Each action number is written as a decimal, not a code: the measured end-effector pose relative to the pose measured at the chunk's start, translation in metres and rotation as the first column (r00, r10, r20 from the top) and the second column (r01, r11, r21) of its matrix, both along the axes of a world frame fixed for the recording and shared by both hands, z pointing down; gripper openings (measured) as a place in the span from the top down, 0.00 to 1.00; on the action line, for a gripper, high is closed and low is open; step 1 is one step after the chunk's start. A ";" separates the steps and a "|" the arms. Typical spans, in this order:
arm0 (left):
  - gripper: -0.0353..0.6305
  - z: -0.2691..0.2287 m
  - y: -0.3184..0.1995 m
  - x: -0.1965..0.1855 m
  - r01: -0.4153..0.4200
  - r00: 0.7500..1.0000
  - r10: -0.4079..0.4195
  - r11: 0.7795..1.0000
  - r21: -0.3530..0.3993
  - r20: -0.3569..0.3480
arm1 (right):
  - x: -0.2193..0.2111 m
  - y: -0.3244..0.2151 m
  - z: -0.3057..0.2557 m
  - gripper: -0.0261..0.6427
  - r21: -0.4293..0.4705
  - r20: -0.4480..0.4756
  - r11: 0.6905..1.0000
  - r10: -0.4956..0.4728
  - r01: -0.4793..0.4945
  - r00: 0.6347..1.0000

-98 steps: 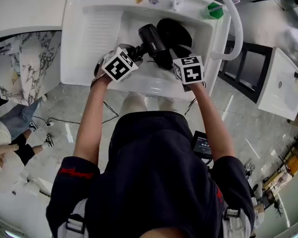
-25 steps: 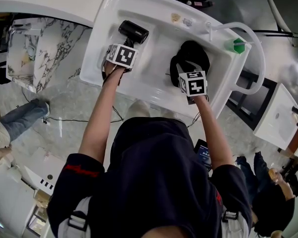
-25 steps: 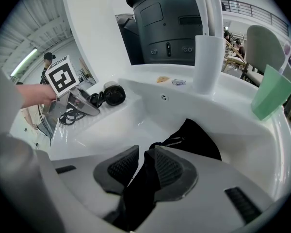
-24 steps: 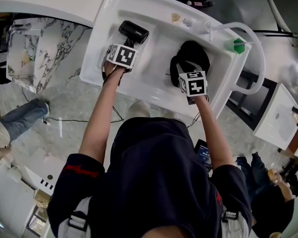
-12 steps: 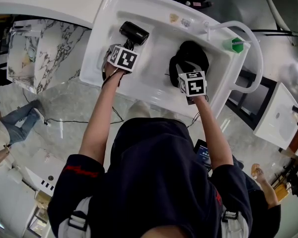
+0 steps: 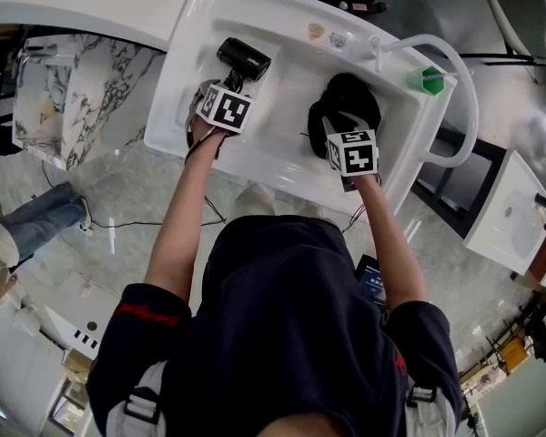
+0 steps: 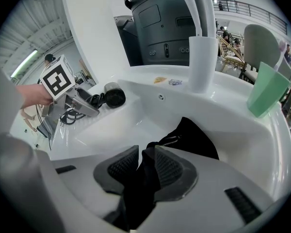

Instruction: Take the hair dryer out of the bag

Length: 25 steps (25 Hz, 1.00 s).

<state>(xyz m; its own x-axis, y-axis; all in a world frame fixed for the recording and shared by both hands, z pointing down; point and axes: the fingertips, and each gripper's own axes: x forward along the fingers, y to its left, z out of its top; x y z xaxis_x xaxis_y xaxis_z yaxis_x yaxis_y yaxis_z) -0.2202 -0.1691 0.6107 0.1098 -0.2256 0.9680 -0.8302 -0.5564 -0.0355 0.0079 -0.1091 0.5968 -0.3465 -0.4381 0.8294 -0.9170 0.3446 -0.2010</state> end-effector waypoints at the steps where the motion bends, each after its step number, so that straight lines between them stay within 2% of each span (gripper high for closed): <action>1: 0.46 -0.001 0.000 0.001 -0.002 1.000 0.002 1.000 0.008 0.003 | 0.000 0.000 0.000 0.78 0.000 0.001 1.000 0.001 -0.001 1.000; 17: 0.46 -0.026 -0.006 0.008 0.022 1.000 -0.020 0.994 0.103 -0.022 | 0.011 0.003 0.001 0.78 0.016 -0.044 1.000 -0.015 0.016 0.999; 25: 0.46 -0.045 0.003 0.024 0.007 0.998 0.002 0.989 0.145 -0.061 | 0.017 0.003 -0.008 0.76 0.073 -0.021 0.997 0.000 0.001 1.000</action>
